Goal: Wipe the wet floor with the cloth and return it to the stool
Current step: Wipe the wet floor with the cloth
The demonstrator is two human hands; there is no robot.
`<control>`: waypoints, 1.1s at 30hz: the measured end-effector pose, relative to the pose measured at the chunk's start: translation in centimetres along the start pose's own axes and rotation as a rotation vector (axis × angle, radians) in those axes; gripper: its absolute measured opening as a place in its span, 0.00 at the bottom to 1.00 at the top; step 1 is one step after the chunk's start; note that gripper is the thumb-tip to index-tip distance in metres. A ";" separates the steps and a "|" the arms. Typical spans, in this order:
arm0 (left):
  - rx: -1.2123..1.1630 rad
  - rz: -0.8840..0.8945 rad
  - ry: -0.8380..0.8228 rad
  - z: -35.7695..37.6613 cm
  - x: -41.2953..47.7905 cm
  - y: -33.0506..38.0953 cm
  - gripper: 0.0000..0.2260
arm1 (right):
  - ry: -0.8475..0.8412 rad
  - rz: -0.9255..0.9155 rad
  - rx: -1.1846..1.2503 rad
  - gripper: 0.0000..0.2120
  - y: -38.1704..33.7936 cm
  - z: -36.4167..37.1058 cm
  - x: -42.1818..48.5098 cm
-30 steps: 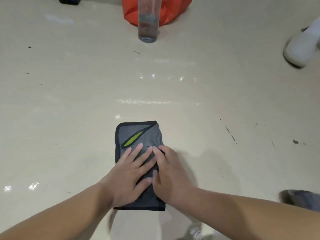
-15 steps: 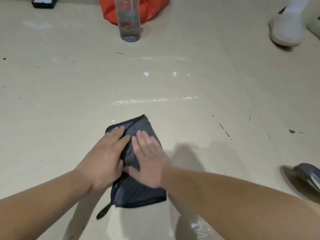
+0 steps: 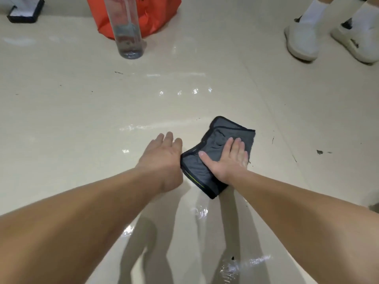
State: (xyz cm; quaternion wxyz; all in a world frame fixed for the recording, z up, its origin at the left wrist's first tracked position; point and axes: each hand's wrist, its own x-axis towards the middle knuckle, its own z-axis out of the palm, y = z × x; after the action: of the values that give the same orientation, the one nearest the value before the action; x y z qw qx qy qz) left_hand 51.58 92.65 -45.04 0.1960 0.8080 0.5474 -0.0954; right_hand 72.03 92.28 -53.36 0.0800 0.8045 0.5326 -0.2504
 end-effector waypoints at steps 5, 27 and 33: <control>0.065 0.188 -0.002 4.1 -2.8 -0.8 0.37 | 0.024 -0.088 -0.121 0.63 2.0 3.9 -7.7; -0.156 -0.273 -0.052 2.5 -11.4 -9.1 0.27 | 0.082 -0.394 -0.090 0.60 -15.1 9.3 -8.2; -0.113 -0.518 -0.331 -0.2 -19.0 -10.6 0.24 | -0.030 -0.522 -0.110 0.54 -19.2 11.2 -12.0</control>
State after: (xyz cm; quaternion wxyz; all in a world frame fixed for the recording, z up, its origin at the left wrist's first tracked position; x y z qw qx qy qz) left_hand 34.54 80.07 -40.04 0.2961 0.6031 0.7001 -0.2417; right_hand 47.61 86.10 -54.50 0.0640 0.6304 0.7338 -0.2450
